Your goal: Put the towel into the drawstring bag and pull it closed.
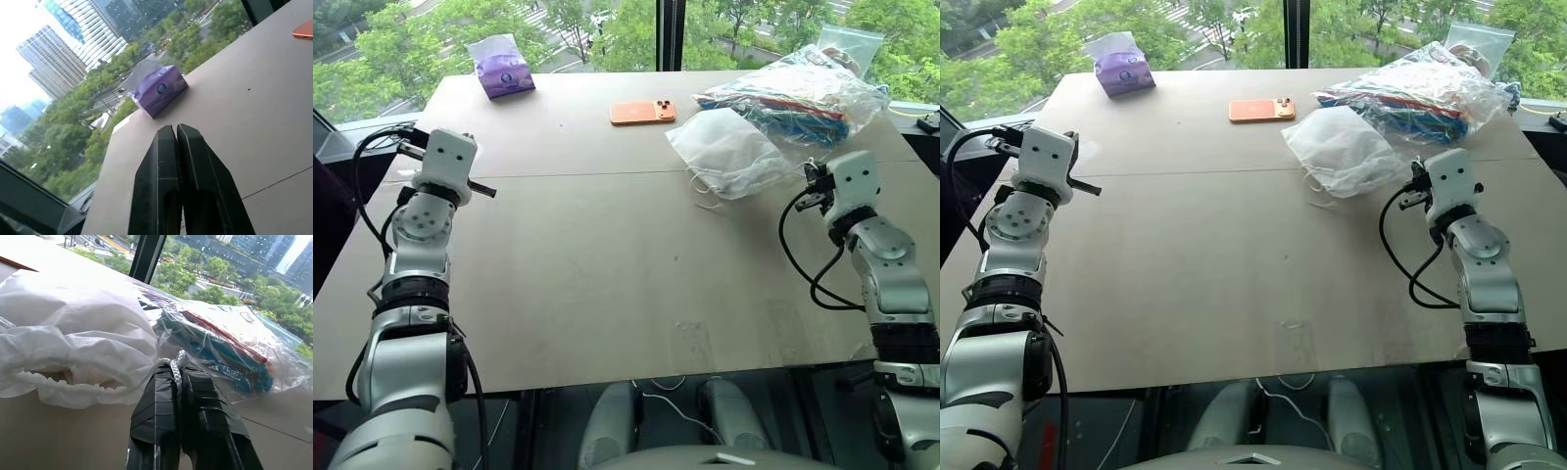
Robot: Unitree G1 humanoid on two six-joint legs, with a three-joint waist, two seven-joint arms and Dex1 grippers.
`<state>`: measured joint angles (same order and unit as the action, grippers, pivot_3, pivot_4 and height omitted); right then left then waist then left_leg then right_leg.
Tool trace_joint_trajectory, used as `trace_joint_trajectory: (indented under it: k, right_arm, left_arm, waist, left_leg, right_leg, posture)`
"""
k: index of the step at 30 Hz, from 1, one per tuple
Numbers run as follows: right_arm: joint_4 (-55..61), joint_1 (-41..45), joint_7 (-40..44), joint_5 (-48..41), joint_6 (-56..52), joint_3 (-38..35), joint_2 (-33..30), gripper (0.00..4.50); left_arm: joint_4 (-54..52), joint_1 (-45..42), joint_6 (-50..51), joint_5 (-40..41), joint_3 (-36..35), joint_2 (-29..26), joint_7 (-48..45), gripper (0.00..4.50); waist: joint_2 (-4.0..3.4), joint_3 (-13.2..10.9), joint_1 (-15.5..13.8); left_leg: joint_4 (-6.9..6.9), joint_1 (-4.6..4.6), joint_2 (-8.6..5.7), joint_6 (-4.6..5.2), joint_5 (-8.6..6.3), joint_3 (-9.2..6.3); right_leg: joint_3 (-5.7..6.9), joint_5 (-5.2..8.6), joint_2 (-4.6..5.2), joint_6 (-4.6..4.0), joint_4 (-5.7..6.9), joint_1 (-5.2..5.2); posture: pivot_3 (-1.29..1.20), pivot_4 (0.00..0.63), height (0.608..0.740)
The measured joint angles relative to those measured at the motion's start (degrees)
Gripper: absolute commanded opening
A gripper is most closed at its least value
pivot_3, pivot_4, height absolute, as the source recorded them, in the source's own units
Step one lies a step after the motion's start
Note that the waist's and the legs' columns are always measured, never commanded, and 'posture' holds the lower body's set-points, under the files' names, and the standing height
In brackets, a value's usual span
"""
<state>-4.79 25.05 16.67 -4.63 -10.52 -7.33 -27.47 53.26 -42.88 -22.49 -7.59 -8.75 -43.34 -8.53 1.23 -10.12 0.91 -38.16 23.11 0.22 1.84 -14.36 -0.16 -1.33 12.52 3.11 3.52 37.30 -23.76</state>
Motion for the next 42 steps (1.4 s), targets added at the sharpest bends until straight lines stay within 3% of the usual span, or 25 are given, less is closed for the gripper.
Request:
trace_joint_trajectory:
  k: [4,8,11,16,19,23,27,35,42]
  right_arm:
    - [0.7,-0.3,1.3,-2.0,-0.8,-0.2,1.8,0.0]
    - [7.2,-1.9,6.9,-9.3,-6.8,1.0,4.6,0.0]
    - [12.6,-2.4,10.0,-13.7,-11.7,3.1,5.3,0.0]
    - [13.2,-2.1,10.4,-13.7,-13.8,3.2,4.9,0.0]
    - [13.1,-2.0,10.4,-13.3,-14.1,3.4,4.6,0.0]
    - [13.3,-2.4,10.3,-13.1,-14.3,3.7,4.5,0.0]
    - [13.7,-3.1,9.7,-12.8,-14.4,3.7,4.5,0.0]
    - [15.5,-5.2,8.8,-12.1,-14.4,3.6,4.2,0.0]
    - [15.5,-5.6,8.6,-12.2,-15.1,3.6,4.2,0.0]
  left_arm:
    - [2.1,0.0,-0.2,0.1,0.0,0.5,1.7,0.07]
    - [-1.7,1.6,1.5,7.4,1.8,7.4,-16.4,0.07]
    - [-8.1,4.4,8.2,12.7,5.7,14.0,-29.7,0.8]
    - [-12.1,1.8,18.1,14.5,12.0,24.7,-38.1,3.12]
    - [-4.9,-6.4,19.1,14.4,11.6,30.0,-34.3,3.12]
    - [6.3,-14.7,19.2,14.5,8.6,33.1,-27.2,3.12]
    - [14.0,-17.3,18.7,13.8,7.6,34.2,-26.4,3.12]
    - [14.6,-17.2,14.8,13.0,8.2,30.7,-38.1,3.12]
    - [14.7,-17.2,13.4,11.1,8.7,33.8,-36.8,3.12]
  waist:
    - [0.0,0.0,-0.2]
    - [-0.03,0.0,-0.7]
    - [-0.03,0.0,-0.3]
    - [-0.02,0.0,-0.3]
    - [-0.02,0.0,-0.2]
    - [-0.02,0.0,0.4]
    - [-0.02,0.0,0.1]
    - [-0.03,0.0,-0.1]
    - [-0.02,0.0,-0.6]
  left_leg:
    - [-0.04,0.01,0.01,0.0,0.0,-0.03]
    - [-0.19,0.19,-0.02,0.0,0.0,0.02]
    - [-0.34,0.56,-0.02,0.0,0.01,-0.1]
    - [-0.42,0.65,-0.17,0.0,0.01,-0.16]
    - [-0.42,0.62,-0.18,0.01,0.01,-0.2]
    - [-0.4,0.58,-0.16,0.01,0.01,-0.26]
    - [-0.38,0.66,-0.17,0.01,0.01,-0.25]
    - [-0.37,0.64,-0.16,0.0,0.01,-0.25]
    - [-0.39,0.69,-0.2,0.01,0.01,-0.25]
  right_leg:
    - [0.06,0.0,0.0,0.0,0.07,0.01]
    - [0.24,0.0,0.01,-0.01,0.05,0.07]
    - [0.35,-0.01,-0.01,-0.01,0.02,-0.19]
    - [0.42,-0.01,-0.07,-0.01,0.08,-0.26]
    - [0.42,-0.01,-0.12,-0.01,0.13,-0.26]
    - [0.32,0.0,-0.16,0.0,0.12,-0.27]
    - [0.34,0.0,-0.14,0.0,0.01,-0.3]
    - [0.36,0.0,-0.15,-0.01,0.02,-0.3]
    - [0.37,0.0,-0.1,0.0,-0.02,-0.28]
  posture:
    - [0.0,0.15,0.74]
    - [0.0,0.15,0.74]
    - [0.0,0.15,0.74]
    - [0.0,0.15,0.74]
    - [0.0,0.15,0.74]
    - [0.0,0.15,0.74]
    - [0.0,0.15,0.74]
    - [0.0,0.15,0.74]
    - [0.0,0.15,0.74]
